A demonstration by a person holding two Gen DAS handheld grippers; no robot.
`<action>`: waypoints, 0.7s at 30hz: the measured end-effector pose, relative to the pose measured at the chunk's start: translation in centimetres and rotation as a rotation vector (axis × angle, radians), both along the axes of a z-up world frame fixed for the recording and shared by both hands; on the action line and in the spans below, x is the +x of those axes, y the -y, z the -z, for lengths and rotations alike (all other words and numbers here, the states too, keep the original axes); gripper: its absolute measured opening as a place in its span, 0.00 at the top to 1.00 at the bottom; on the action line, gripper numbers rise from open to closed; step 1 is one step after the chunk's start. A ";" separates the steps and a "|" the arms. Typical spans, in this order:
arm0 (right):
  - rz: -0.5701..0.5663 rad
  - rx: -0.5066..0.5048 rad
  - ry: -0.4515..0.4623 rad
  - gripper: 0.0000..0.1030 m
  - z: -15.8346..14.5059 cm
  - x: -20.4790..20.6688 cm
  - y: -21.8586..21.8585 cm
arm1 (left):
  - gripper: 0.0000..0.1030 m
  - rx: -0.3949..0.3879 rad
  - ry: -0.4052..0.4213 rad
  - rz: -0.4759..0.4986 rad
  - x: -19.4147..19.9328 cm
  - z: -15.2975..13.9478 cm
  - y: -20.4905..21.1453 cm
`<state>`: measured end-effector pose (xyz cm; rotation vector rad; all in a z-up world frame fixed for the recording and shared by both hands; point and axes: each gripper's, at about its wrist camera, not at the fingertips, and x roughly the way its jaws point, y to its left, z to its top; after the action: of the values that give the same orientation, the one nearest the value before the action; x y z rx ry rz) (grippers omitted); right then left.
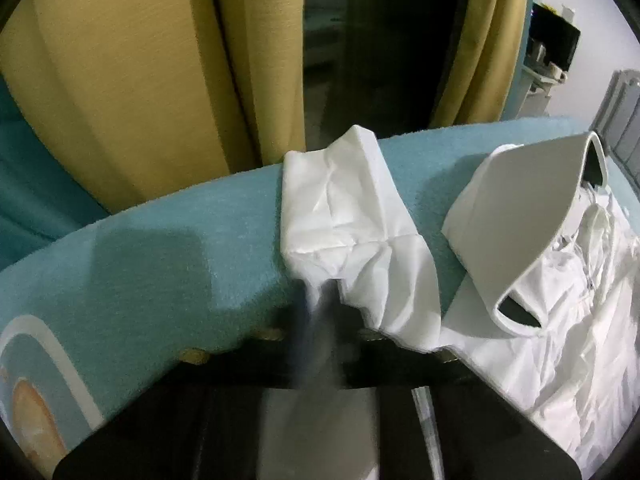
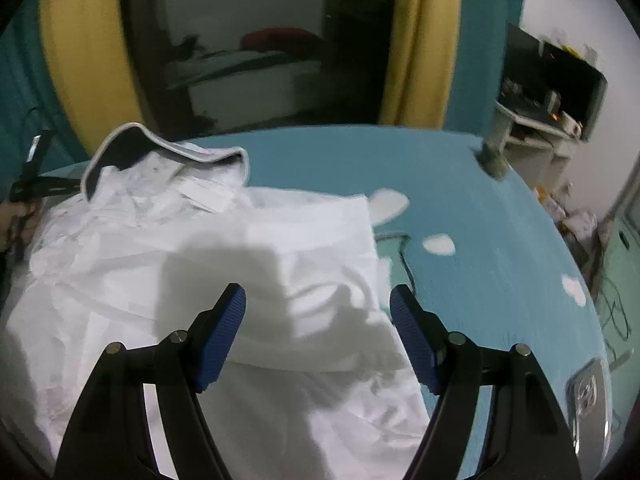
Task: Fold large clothes
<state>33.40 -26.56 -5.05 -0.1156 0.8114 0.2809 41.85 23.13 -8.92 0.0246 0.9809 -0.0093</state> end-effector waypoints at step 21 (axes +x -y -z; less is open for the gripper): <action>-0.012 0.175 0.055 0.28 -1.2 -4.6 6.5 | 0.98 0.101 0.475 -0.100 -10.3 -22.1 8.0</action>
<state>28.81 -33.04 -3.83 0.0358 0.7285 0.3577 31.56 15.15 13.19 0.0673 0.5062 0.1329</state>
